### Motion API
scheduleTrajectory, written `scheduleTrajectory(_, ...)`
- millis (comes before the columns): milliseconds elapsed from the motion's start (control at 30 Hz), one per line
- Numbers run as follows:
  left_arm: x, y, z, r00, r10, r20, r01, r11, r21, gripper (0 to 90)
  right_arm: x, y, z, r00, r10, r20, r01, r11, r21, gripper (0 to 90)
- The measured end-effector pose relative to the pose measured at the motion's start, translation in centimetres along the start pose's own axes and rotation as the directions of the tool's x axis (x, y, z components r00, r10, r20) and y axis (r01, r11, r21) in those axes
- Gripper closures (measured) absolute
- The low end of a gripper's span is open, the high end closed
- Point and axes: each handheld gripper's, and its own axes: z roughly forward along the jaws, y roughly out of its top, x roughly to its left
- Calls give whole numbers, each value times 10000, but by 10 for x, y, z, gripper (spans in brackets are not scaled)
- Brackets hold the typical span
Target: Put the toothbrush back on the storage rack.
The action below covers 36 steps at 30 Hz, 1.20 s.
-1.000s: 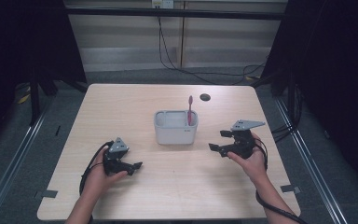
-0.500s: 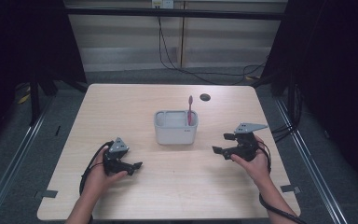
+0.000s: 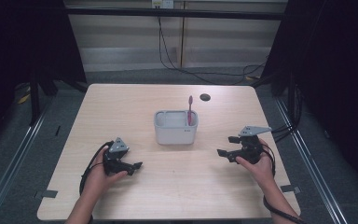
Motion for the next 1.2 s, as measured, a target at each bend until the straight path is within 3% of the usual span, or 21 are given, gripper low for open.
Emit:
scheduleTrajectory(767,0,0,0,10000,3,0,-3,10000,2,153,-14,-18,-9,9995,104,311,-113,9995,300,198)
scheduleTrajectory(1200,0,0,0,10000,6,-1,-6,10000,1,153,-21,-27,-11,9978,-113,658,65,9974,719,197)
